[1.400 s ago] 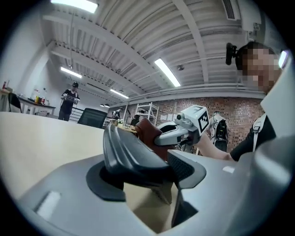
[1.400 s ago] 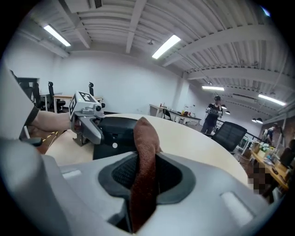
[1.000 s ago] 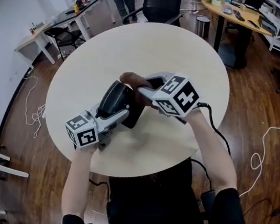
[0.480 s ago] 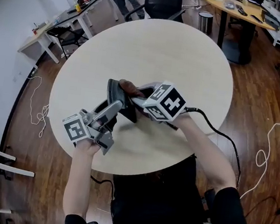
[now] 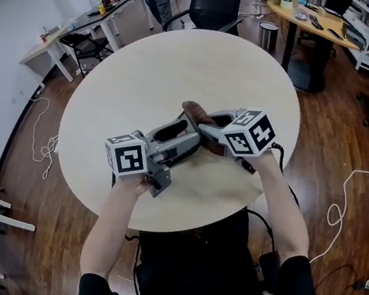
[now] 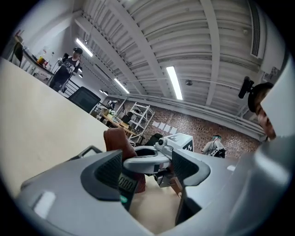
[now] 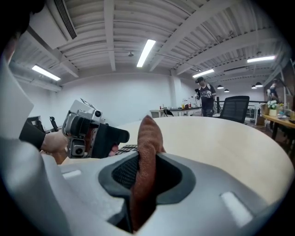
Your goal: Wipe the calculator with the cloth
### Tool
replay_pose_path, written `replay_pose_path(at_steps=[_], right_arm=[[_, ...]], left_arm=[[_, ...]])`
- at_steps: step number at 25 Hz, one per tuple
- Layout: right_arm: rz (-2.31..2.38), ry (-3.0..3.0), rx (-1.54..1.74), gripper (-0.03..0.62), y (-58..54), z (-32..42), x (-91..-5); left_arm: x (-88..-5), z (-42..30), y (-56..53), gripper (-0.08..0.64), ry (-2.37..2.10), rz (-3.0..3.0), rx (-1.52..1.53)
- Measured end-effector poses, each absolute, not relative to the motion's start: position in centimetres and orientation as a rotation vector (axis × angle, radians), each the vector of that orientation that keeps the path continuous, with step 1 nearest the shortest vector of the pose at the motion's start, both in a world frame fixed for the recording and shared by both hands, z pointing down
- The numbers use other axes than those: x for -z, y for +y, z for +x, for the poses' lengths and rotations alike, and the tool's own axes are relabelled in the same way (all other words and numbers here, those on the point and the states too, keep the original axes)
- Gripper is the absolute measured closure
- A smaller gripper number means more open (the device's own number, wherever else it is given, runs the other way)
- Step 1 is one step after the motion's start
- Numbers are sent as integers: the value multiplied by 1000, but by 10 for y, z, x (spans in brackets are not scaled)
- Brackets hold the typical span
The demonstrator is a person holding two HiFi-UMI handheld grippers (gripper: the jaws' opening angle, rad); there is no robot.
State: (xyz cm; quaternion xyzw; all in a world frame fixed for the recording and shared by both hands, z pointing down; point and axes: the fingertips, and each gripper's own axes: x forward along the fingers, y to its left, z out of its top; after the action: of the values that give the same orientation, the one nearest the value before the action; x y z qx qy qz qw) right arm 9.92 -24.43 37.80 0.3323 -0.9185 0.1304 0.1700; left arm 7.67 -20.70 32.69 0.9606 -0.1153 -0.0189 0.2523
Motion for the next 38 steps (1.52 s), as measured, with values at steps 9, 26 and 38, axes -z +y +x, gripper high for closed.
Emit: replay_pose_path(at_steps=[9, 26, 38], right_arm=[[1049, -2635, -473, 497, -235, 127, -374], [1071, -2502, -416, 497, -265, 80, -402], [1280, -2348, -350, 497, -317, 101, -397]], left_arm=[[-320, 36, -242, 225, -525, 2793, -81], [-382, -1, -250, 227, -223, 2724, -470], [-377, -20, -213, 281, -151, 2756, -349]])
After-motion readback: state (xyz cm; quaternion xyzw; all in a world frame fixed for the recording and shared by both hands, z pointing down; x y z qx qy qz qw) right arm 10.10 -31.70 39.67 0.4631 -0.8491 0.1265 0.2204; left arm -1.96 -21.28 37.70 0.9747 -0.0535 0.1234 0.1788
